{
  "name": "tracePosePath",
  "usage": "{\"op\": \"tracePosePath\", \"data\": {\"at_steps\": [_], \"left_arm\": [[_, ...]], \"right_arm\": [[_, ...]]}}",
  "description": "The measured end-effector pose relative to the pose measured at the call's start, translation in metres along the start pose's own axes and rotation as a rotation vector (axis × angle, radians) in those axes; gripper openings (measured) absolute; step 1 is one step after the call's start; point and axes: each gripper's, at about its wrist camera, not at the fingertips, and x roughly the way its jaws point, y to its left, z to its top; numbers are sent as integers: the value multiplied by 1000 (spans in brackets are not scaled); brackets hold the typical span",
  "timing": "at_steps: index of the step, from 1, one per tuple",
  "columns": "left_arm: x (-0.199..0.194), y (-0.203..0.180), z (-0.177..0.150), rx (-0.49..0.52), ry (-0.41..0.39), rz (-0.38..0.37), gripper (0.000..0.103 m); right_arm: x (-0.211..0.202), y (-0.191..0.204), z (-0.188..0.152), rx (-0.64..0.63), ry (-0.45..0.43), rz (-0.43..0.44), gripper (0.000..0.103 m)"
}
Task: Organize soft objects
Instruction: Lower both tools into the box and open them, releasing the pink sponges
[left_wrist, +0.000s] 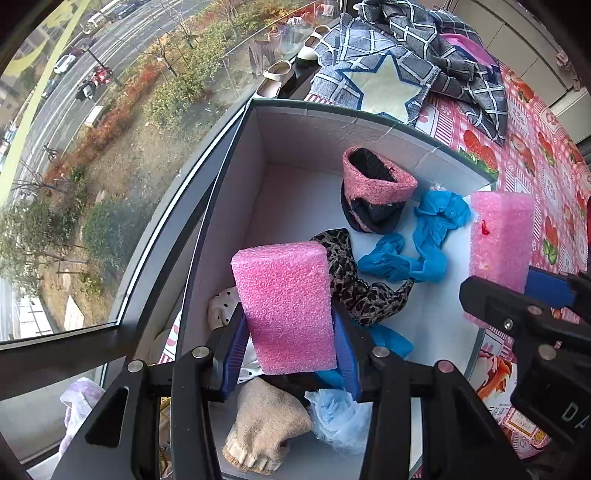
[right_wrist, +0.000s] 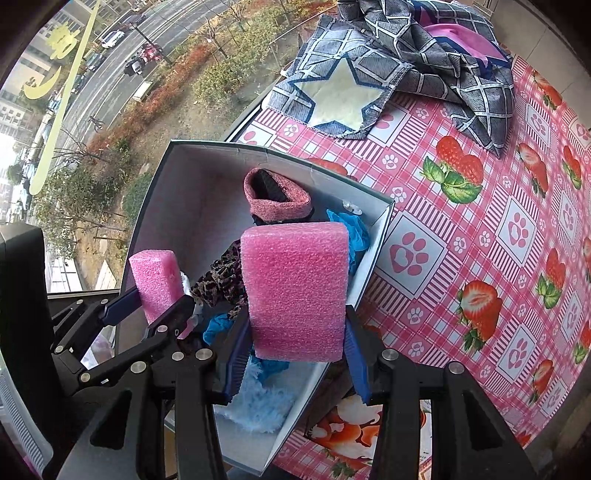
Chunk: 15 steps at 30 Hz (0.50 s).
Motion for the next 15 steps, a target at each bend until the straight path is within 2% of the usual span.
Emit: {"op": "tracePosePath", "data": {"at_steps": [9,10,11,13,15], "left_arm": [[0,3,-2,3,-11,-16,49],[0,2,-2,9,-17,-24,53],[-2,2,-3,14,-27,-29,68],[-7,1,-5,20,-65,-32,84],[-11,0,-7,34,-81,-33,84]], "right_arm": [[8,4,4,-14,21,0,48],[7,5,4,-18,21,-2,48],[7,5,4,-22,22,-2,48],[8,7,5,-30,27,6,48],[8,8,4,-40,33,9,48]]}}
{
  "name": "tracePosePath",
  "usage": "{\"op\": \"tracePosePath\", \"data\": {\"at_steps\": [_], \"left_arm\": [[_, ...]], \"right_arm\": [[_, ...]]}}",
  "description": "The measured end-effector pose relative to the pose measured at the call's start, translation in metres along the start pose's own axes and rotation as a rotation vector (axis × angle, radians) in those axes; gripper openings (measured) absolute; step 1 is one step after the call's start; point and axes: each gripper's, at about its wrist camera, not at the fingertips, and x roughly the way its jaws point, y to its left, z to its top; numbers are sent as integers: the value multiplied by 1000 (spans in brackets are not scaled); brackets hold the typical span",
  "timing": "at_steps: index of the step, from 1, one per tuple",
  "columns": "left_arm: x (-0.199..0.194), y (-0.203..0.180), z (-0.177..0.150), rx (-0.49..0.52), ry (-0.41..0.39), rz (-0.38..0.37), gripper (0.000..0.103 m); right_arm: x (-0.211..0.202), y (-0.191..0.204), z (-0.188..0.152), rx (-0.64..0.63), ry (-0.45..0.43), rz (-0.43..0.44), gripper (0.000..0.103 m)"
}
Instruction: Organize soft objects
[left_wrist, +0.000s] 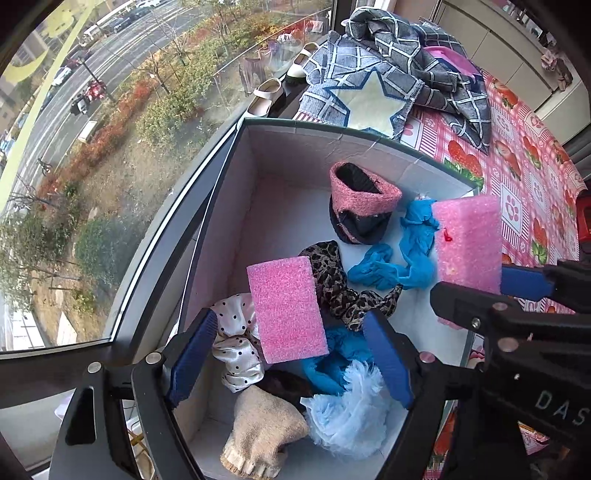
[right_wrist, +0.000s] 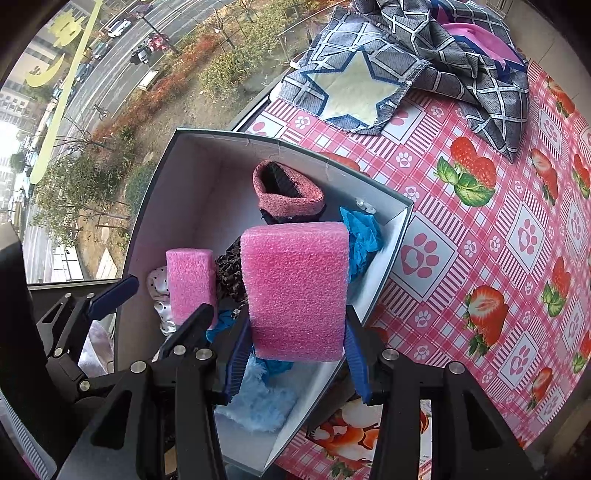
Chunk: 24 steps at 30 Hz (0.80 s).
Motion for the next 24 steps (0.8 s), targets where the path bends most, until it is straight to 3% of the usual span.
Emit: {"op": "tracePosePath", "data": {"at_steps": [2,5,10,11,12,17,24], "left_arm": [[1,-2,-1,16,17,2,84],[-1,-4,-3,33,22,26,88],[-11,0,-5,-2,7,37,88],[-13,1,-5,-10,9,50,88],[-15,2,-5,-16,16,59,88],[-21,6,-8,-52,68,-11,88],[-28,1,-17,-49,105,-20,88]], "right_arm": [[-1,2,-2,-13,-2,-13,51],[-4,3,-4,-17,-22,-40,95],[-17,0,-7,-7,-57,-64,96],[-20,0,-7,-8,-64,-71,103],[-23,0,-9,-8,-76,-75,102],[-36,-4,-16,28,-87,-68,102],[-41,-2,-23,41,-65,-49,102]]}}
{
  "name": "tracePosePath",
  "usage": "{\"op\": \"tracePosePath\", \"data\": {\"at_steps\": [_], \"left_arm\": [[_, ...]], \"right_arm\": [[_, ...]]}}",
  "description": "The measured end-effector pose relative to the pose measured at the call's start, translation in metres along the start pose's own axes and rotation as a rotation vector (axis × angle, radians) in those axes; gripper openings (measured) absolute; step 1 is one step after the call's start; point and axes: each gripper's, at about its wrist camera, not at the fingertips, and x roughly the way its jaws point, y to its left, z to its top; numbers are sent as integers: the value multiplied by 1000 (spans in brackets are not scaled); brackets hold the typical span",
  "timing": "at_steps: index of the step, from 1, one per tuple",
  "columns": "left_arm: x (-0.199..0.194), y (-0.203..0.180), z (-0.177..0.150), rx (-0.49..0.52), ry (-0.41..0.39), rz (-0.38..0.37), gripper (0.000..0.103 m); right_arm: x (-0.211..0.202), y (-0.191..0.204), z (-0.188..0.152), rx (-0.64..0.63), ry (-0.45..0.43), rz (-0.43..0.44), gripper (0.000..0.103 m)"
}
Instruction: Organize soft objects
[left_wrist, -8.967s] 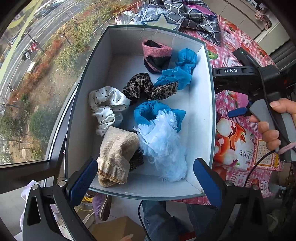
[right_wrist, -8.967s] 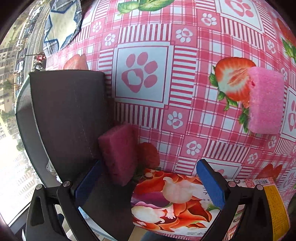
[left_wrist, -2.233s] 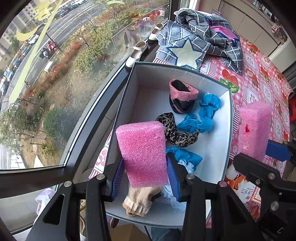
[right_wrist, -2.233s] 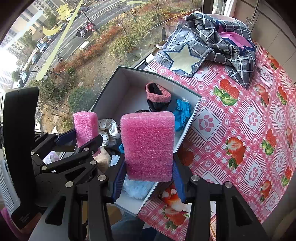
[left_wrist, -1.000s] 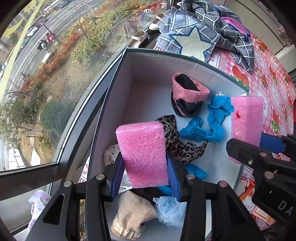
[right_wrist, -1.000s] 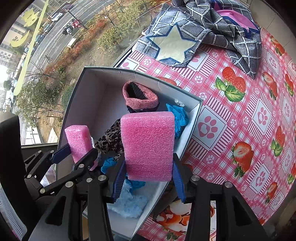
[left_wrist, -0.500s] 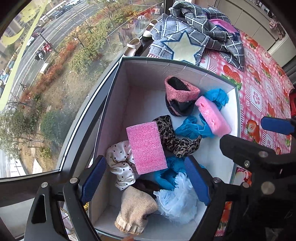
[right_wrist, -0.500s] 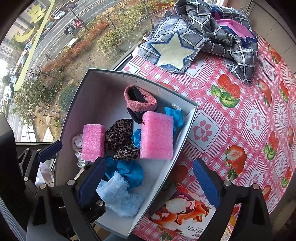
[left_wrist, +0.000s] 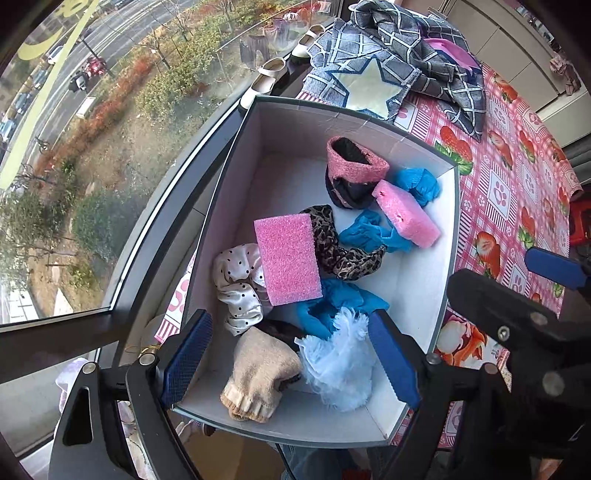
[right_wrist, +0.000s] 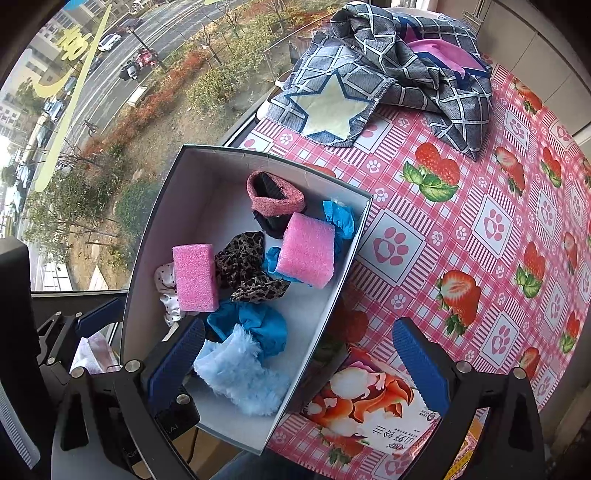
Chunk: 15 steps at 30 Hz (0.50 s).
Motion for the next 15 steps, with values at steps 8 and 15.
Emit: {"op": "tracePosePath", "data": {"at_steps": [8,15], "left_arm": [[-4,2,-6,-3,-3,16,88],[-6,3,-13,6,-2,25,88]], "right_arm": [[-4,8,-9,-5,9,2,102],[-5,11,-13,-9,12,-1,102]]}}
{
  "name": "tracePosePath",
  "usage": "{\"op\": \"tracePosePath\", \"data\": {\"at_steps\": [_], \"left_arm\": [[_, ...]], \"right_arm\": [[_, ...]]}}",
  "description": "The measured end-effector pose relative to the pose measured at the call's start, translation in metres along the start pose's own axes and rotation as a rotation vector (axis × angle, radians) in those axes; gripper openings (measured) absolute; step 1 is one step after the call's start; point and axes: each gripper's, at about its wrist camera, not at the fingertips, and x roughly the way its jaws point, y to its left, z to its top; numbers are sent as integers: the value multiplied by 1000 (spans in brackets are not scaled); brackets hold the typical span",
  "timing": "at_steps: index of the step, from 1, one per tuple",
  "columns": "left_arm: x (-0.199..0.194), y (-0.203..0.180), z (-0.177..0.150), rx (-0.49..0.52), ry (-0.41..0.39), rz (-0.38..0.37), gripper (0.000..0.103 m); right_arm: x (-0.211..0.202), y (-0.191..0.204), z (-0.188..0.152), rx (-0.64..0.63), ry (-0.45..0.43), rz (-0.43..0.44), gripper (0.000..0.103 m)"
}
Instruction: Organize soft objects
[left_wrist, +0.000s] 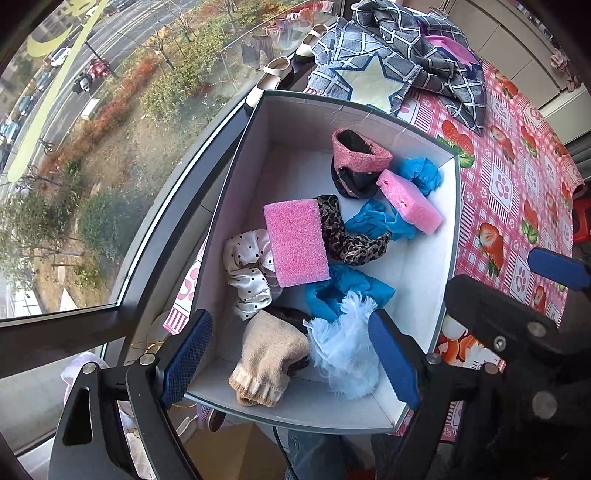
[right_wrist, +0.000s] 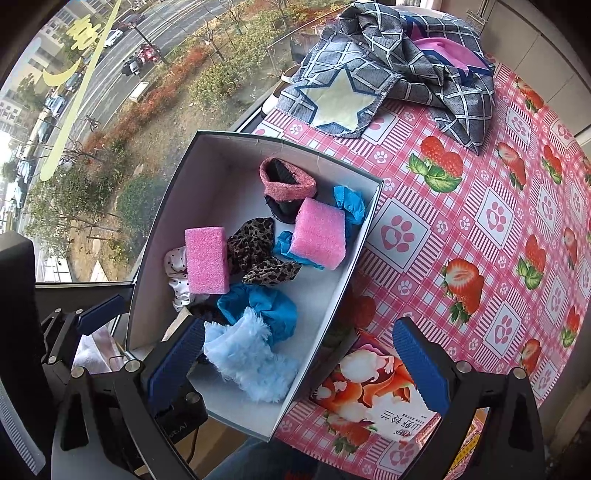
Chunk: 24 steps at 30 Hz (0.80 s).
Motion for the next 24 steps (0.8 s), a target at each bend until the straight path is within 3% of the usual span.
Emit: {"op": "tracePosePath", "data": {"at_steps": [24], "left_arm": [[-11,-4,-22,48,-25,7,89]], "right_arm": [[-17,6,-26,8,-17,-5,102]]}}
